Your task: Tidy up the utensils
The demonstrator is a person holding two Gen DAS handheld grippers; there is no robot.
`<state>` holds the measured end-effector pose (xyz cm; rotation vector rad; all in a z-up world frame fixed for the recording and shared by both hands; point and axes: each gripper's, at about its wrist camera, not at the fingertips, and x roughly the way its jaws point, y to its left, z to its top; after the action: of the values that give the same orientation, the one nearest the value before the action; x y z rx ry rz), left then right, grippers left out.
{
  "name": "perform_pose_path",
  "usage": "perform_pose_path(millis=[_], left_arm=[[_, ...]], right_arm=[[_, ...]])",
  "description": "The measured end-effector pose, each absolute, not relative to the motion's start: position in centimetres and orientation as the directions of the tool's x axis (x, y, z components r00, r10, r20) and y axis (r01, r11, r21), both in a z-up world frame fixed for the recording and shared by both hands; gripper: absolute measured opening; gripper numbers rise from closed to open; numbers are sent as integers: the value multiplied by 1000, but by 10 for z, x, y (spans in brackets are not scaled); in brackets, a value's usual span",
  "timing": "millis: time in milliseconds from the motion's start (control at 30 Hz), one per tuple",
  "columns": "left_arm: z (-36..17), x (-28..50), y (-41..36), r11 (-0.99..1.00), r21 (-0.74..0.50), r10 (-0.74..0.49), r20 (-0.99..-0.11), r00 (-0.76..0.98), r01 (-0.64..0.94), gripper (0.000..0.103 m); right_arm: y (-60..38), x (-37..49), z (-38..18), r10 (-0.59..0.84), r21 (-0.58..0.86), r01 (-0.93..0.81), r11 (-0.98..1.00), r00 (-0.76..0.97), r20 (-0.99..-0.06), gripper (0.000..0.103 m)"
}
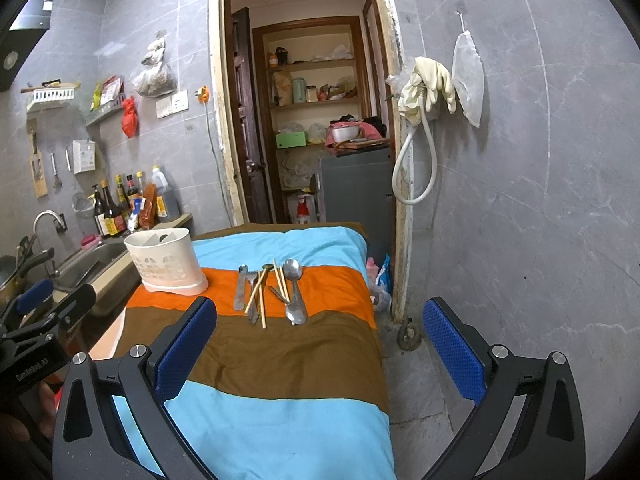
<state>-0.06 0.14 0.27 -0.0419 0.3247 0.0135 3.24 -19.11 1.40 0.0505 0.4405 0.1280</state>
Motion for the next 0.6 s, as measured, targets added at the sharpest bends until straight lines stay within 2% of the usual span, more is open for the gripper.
perform_pose_path(millis=[600], left_arm=[[2,40,1,999,-1,-51,-342,938,54,102]], right_arm=[[-190,49,6,79,70,-52,996,877,-473,103]])
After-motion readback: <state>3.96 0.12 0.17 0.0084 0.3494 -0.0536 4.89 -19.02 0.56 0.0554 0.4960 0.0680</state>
